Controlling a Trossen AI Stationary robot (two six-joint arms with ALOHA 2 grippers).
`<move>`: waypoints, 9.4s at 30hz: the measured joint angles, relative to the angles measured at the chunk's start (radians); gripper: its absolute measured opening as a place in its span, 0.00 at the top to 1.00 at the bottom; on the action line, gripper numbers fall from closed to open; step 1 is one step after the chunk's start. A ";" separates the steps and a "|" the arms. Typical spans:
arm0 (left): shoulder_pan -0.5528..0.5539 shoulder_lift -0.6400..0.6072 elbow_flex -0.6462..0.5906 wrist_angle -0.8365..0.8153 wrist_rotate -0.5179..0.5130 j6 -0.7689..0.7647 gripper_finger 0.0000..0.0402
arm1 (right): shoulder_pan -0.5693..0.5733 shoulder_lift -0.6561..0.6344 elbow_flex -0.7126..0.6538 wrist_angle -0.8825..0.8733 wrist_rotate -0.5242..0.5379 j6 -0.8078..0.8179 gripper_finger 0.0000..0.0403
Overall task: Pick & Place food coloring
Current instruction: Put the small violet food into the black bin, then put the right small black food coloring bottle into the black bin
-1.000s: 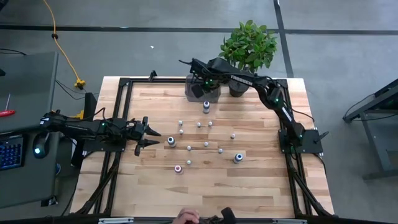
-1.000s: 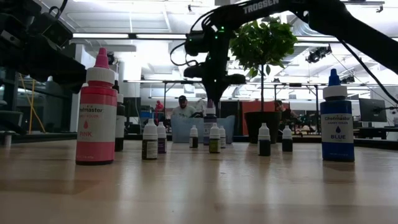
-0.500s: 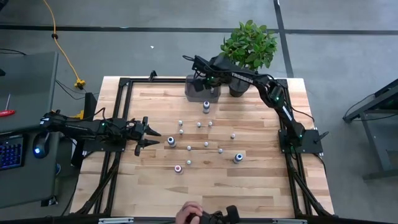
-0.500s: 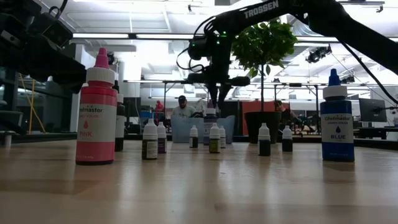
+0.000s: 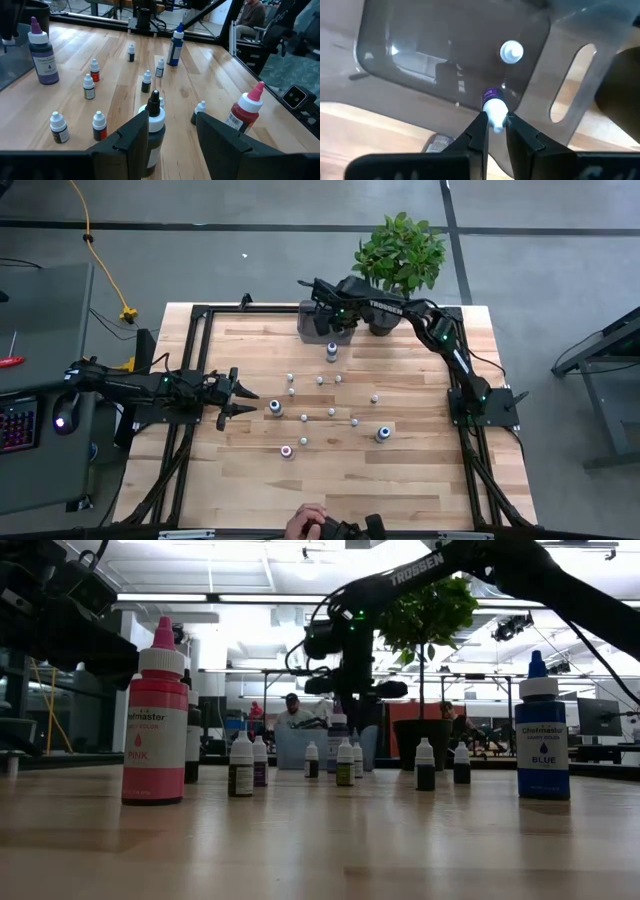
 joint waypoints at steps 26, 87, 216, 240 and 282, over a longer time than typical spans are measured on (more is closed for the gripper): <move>0.000 0.000 0.000 0.000 0.000 0.000 0.59 | -0.001 0.000 -0.092 0.028 0.020 -0.069 0.72; 0.000 0.000 0.000 0.000 0.000 0.000 0.59 | 0.329 -0.445 -0.282 -0.245 -0.111 -0.203 0.64; 0.000 0.000 0.000 0.000 0.000 0.000 0.59 | 0.423 -0.633 -1.044 0.417 -0.149 0.218 0.91; 0.000 0.000 0.000 0.000 0.000 0.000 0.59 | 0.360 -0.659 -0.597 0.246 0.029 0.037 0.90; 0.000 0.000 0.000 0.000 0.000 0.000 0.59 | 0.084 0.032 0.218 -0.074 0.123 -0.350 0.90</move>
